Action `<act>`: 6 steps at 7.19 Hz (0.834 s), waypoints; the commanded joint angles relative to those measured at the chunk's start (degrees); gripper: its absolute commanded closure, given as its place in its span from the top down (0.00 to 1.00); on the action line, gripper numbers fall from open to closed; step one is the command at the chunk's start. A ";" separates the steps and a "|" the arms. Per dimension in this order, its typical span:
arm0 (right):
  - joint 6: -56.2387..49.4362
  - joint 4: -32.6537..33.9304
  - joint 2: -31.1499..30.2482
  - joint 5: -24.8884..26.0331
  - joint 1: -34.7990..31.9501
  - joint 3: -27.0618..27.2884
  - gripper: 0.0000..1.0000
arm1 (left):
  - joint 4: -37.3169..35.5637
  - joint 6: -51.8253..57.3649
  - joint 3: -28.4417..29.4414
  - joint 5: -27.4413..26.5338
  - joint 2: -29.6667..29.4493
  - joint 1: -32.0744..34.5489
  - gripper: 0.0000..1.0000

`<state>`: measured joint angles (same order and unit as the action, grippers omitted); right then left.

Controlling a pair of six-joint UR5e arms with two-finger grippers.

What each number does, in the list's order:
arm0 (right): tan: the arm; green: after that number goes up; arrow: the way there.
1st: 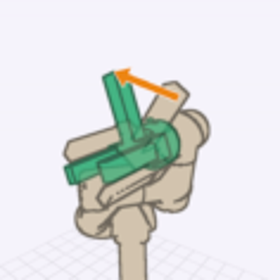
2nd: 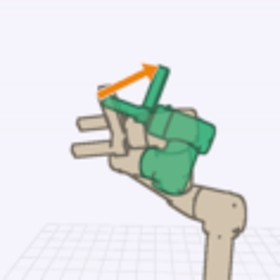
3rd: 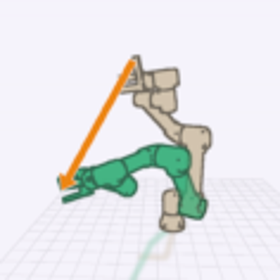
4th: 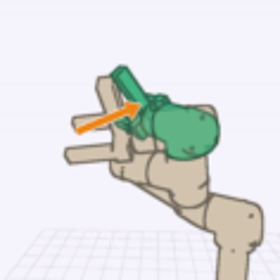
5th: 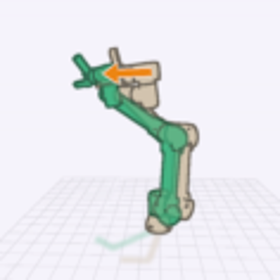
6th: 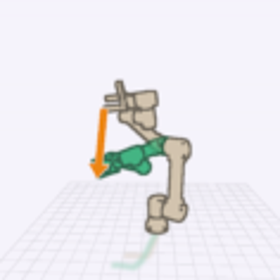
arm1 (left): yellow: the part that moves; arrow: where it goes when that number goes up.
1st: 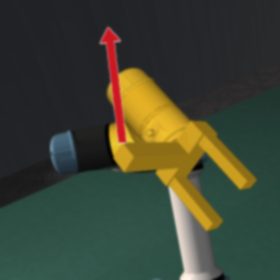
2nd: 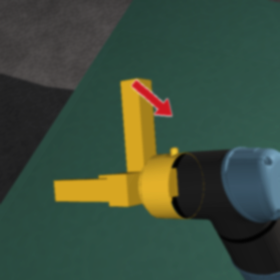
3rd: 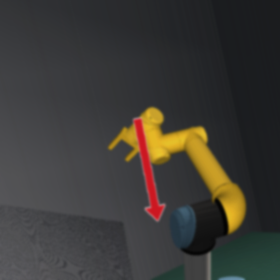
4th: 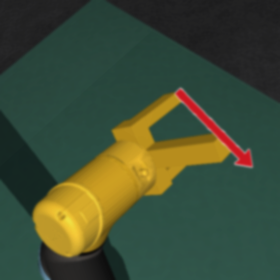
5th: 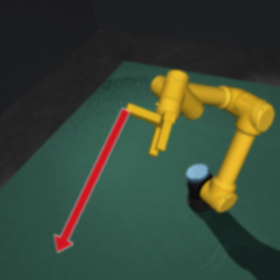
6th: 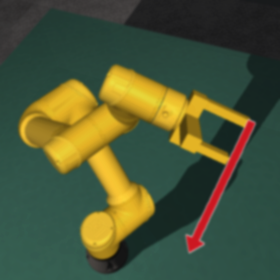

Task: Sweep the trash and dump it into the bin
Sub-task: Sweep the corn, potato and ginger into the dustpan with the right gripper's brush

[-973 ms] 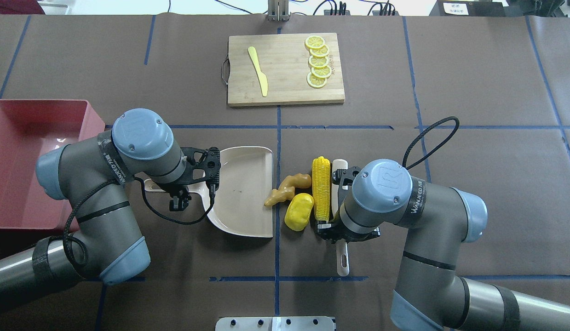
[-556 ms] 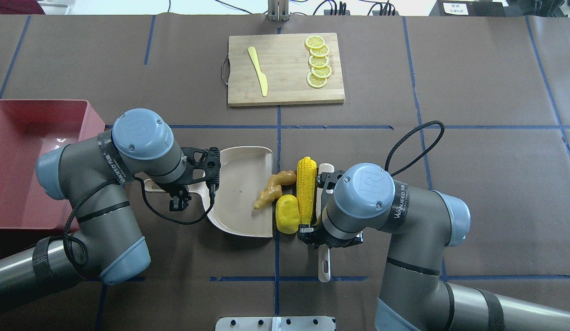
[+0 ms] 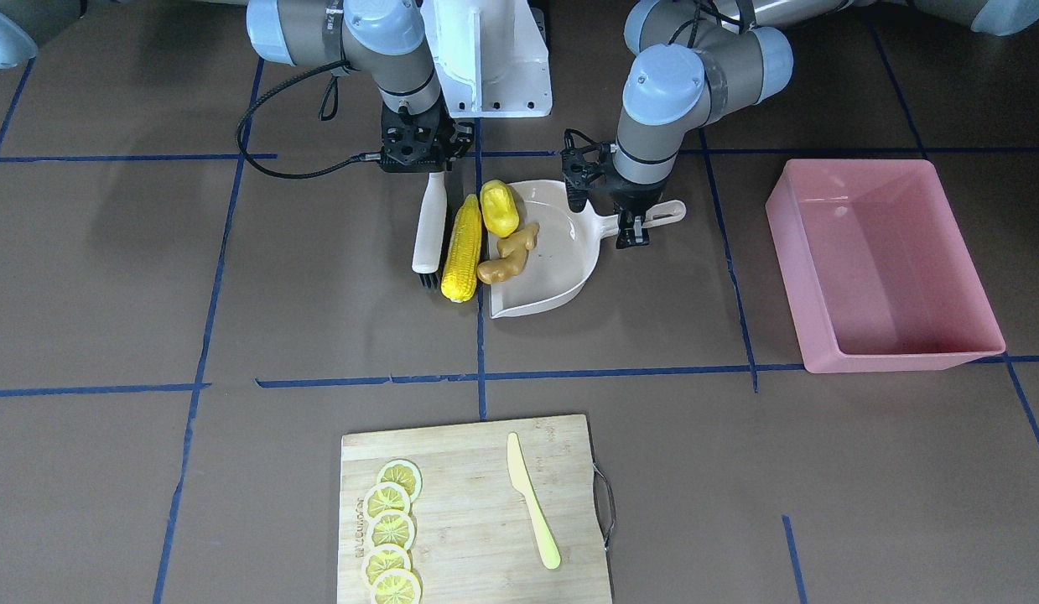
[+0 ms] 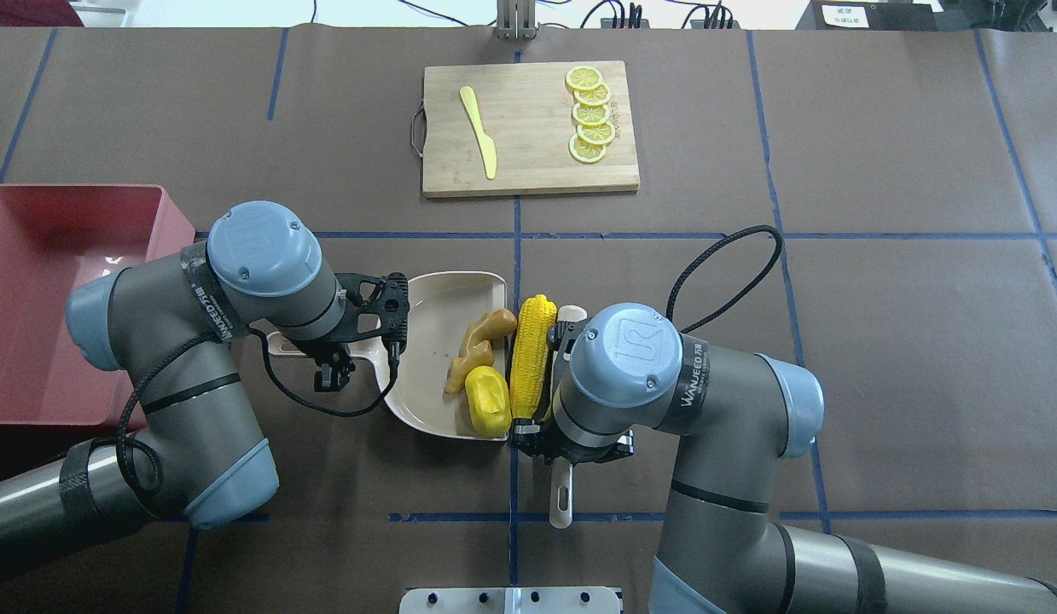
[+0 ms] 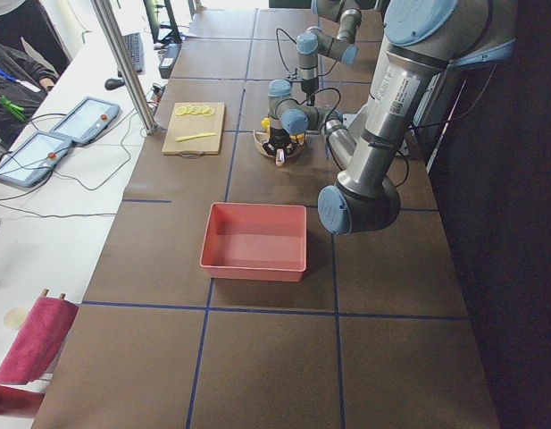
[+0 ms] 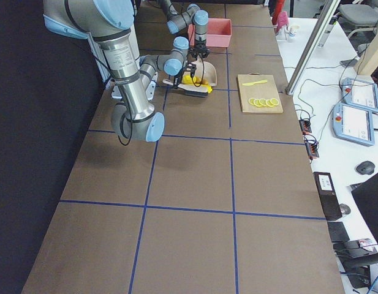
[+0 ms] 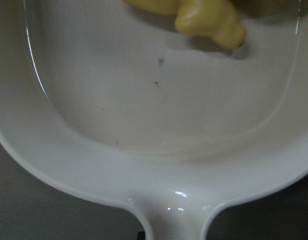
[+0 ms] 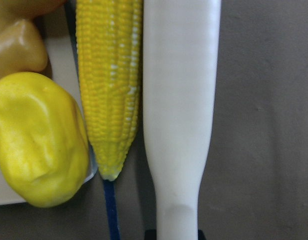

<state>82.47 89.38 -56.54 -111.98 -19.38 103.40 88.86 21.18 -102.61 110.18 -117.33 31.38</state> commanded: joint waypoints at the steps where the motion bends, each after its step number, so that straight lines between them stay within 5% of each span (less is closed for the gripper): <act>1: 0.15 -0.08 2.31 0.01 0.13 -1.80 0.00 | 0.00 -0.09 -0.23 0.03 0.00 0.00 0.03; 6: 0.06 -0.70 4.69 2.56 2.15 -3.03 0.00 | 0.00 -0.09 -0.66 0.03 0.00 0.00 0.03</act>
<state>82.60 88.86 -52.03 -110.08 -17.82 100.49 88.86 21.10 -103.13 110.22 -117.33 31.38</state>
